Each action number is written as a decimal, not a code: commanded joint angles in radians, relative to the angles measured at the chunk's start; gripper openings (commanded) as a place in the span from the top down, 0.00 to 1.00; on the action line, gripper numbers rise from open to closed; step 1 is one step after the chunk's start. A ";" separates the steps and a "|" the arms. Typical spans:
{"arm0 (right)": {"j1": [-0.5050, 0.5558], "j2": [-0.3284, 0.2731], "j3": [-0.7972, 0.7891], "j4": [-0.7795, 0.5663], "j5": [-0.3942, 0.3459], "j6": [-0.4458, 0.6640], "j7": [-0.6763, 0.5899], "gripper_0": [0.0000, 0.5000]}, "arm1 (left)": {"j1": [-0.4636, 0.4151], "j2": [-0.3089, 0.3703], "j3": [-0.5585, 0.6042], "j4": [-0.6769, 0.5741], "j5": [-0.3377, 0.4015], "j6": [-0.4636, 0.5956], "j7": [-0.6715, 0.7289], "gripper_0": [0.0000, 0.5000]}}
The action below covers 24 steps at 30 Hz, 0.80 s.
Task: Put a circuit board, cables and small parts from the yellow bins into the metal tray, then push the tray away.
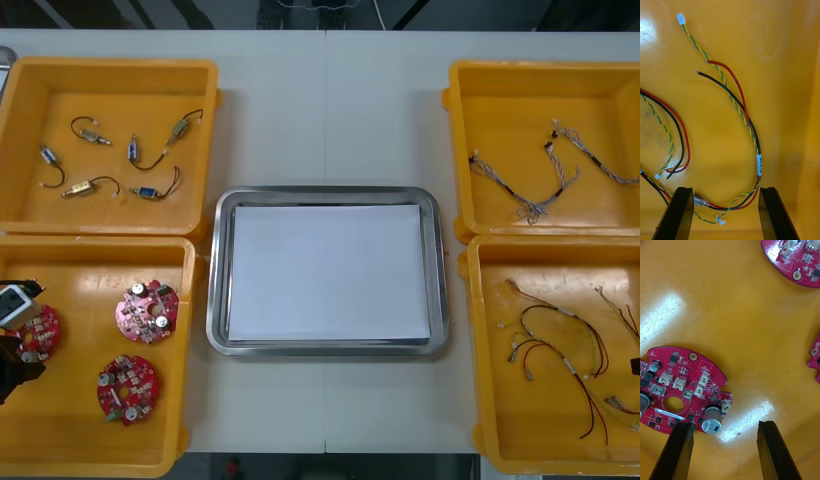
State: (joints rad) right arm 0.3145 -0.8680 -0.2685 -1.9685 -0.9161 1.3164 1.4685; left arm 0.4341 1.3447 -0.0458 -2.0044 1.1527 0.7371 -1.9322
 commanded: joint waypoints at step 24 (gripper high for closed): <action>0.006 -0.031 0.084 0.126 0.002 -0.120 0.022 0.00 | -0.126 0.037 -0.151 0.084 -0.018 -0.051 -0.117 0.18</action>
State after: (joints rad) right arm 0.3246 -0.8680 -0.2093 -1.8592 -0.9166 1.2085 1.4686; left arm 0.3263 1.3447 -0.1826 -1.9251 1.1454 0.6980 -1.9323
